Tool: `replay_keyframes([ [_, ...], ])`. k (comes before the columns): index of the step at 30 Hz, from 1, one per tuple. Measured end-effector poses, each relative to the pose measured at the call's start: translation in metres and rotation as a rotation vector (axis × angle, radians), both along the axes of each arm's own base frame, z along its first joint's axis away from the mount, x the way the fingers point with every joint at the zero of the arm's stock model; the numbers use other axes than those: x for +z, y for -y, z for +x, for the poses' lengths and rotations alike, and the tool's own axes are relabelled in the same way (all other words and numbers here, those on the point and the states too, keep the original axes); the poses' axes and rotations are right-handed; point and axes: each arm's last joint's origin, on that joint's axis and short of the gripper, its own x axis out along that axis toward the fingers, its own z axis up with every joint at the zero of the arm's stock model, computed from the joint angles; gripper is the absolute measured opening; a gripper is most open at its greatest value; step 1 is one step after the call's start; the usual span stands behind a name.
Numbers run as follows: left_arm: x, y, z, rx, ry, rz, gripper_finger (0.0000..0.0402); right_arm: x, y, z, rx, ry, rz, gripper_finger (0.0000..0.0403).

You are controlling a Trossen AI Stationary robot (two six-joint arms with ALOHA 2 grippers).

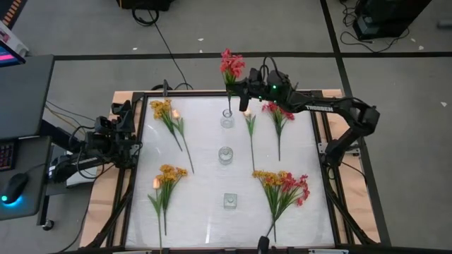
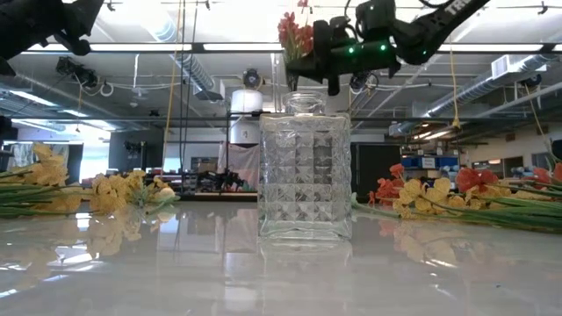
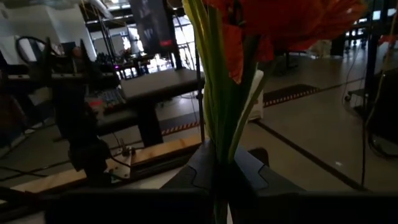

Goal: Sort flowers into vase by color
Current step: Put the middle red flowers into the top transparent vase

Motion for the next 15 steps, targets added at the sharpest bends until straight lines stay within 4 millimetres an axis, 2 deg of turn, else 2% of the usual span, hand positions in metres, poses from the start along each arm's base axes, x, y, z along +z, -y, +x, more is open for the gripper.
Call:
replay_keyframes([
  [6,0.0001,0.0,0.0,0.0,0.0,0.0,0.0231,-0.0033,0.0086,-0.0012,-0.017,0.014,-0.009,0.0032],
  [15,-0.0002,-0.0001,0.0003,0.0,-0.004,-0.001,0.0231,-0.0034,0.0089,-0.0017,0.011,0.009,-0.019,0.0032],
])
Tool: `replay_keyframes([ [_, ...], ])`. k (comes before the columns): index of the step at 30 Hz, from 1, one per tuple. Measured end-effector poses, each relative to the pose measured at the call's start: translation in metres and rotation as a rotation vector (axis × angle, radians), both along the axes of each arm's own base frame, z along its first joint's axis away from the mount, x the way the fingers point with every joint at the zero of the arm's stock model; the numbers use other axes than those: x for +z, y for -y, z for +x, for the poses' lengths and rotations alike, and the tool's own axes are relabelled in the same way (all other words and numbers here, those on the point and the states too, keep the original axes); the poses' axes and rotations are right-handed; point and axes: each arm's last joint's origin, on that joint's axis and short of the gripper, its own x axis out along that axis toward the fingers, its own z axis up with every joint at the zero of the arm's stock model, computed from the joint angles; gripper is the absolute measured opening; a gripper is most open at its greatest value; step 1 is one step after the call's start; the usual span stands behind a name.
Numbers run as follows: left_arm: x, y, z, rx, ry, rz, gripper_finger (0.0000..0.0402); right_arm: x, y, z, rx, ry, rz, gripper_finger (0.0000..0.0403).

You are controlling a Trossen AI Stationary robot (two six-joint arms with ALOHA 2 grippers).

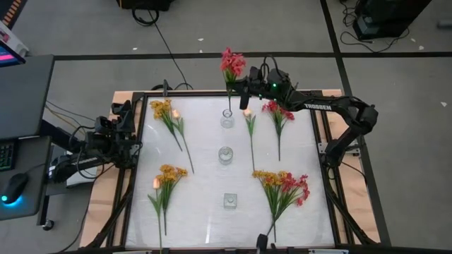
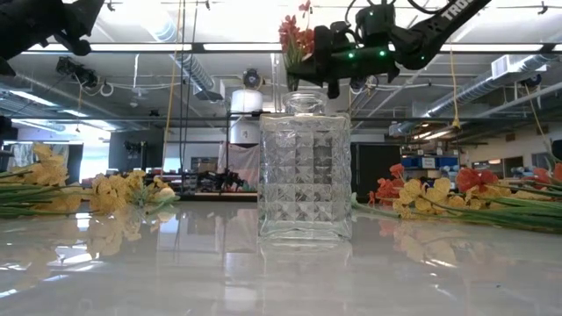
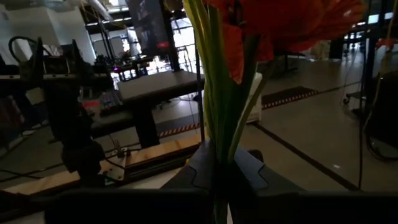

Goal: Sort flowers into vase by color
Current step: Put the middle red flowers into the top transparent vase

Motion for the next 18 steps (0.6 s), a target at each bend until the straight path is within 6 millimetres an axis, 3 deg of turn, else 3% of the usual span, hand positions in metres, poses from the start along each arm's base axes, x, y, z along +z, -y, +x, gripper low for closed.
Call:
replay_keyframes([
  [6,0.0,0.0,0.0,0.0,0.0,0.0,0.0231,-0.004,-0.001,0.004,0.026,-0.015,-0.034,0.0032],
  [18,0.0,0.0,0.0,0.0,-0.005,-0.001,0.0231,-0.033,0.006,0.02,0.069,0.011,0.033,0.0032],
])
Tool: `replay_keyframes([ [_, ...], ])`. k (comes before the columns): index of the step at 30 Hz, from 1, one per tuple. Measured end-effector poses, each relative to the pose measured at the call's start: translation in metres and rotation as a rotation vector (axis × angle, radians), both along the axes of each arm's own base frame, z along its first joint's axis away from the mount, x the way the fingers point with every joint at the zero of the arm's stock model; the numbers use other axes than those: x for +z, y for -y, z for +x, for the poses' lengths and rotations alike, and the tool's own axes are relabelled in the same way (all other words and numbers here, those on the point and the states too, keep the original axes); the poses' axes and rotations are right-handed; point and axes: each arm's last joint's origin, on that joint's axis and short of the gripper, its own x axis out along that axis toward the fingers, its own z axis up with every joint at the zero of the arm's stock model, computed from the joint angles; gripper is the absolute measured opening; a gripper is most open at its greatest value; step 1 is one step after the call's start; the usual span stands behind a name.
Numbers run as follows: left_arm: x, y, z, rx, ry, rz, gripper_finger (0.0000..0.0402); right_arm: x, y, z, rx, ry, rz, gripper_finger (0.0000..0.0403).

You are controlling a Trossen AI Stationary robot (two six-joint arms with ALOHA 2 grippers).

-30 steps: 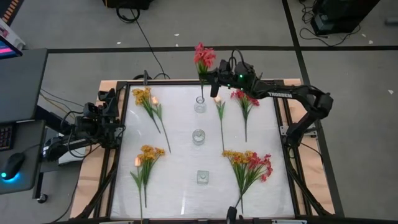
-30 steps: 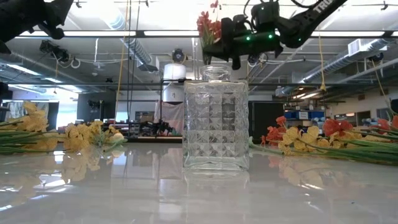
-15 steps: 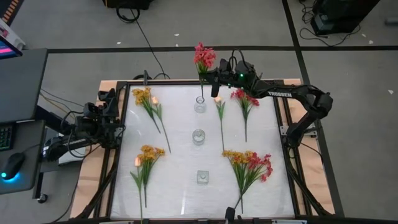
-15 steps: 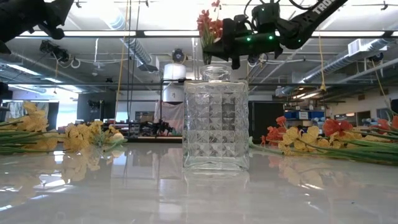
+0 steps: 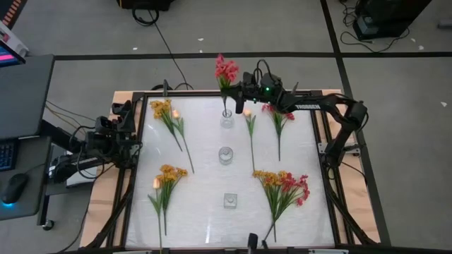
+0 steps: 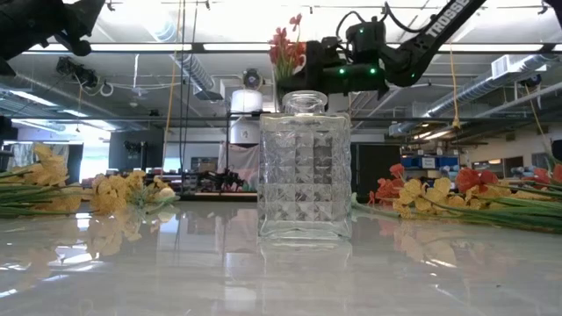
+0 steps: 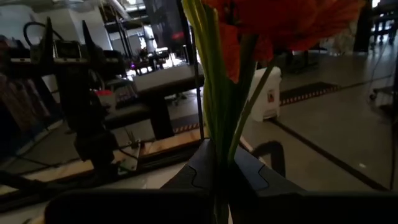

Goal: Sort flowers into vase by color
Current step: Put the middle red flowers into the top transparent vase

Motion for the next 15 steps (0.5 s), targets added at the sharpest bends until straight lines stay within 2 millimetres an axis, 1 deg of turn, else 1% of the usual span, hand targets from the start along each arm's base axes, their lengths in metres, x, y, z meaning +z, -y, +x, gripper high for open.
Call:
replay_keyframes([
  [7,-0.0002,0.0,0.0002,0.0,-0.002,0.0,0.0231,-0.0066,0.0001,0.0003,0.004,-0.06,-0.014,0.0032],
  [15,-0.0001,-0.0001,0.0002,0.0,-0.002,-0.001,0.0231,-0.0064,0.0001,0.0002,0.001,-0.06,-0.016,0.0036],
])
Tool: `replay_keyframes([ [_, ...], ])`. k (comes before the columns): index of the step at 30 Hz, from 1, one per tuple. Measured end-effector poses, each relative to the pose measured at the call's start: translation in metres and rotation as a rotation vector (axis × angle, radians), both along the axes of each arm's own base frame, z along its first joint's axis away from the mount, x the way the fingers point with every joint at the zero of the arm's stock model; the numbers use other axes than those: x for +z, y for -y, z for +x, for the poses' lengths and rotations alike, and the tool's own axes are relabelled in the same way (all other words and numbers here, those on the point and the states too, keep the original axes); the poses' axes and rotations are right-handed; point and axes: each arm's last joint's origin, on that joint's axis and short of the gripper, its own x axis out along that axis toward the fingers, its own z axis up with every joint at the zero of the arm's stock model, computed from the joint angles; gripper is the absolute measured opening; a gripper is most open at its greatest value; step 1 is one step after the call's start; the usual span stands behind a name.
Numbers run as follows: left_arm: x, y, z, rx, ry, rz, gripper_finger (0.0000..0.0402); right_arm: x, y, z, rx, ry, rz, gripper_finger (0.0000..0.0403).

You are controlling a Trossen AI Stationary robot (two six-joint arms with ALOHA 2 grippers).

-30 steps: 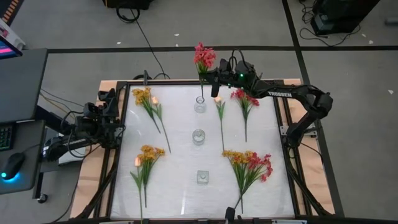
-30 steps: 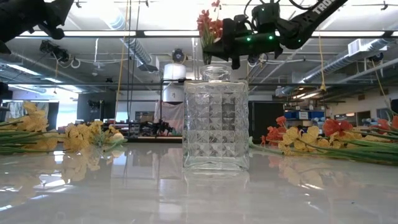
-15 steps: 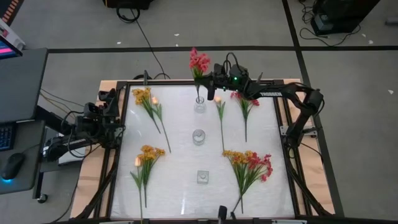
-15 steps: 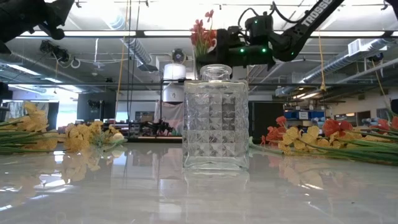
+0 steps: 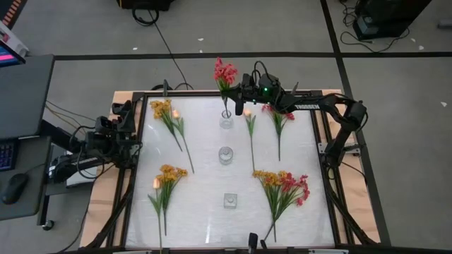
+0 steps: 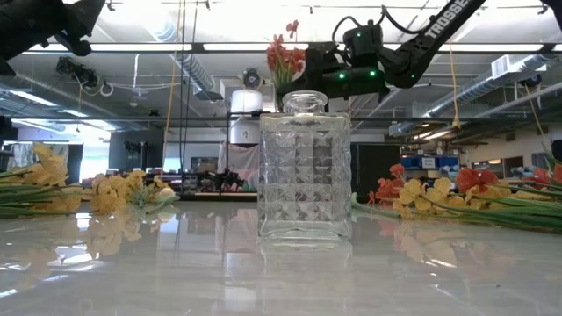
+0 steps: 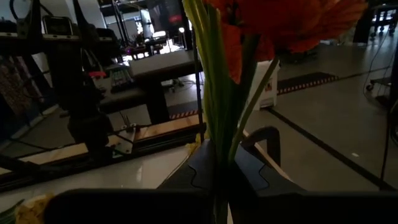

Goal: Sort flowers into vase by color
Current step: Put the middle red flowers into the top transparent vase

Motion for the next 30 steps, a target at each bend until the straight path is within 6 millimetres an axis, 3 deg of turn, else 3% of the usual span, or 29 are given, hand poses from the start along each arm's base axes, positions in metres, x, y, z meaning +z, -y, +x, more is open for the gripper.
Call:
replay_keyframes([
  [12,0.0,0.0,0.0,0.0,0.0,0.0,0.0231,-0.004,0.0,0.0,0.0,-0.034,0.019,0.0088],
  [25,0.0,0.0,0.0,0.0,-0.001,0.0,0.0231,-0.008,-0.002,0.0,0.046,-0.072,0.055,0.0102],
  [30,0.0,0.0,0.0,0.0,0.0,0.0,0.0231,-0.013,-0.003,-0.001,0.084,-0.115,0.083,0.0132],
])
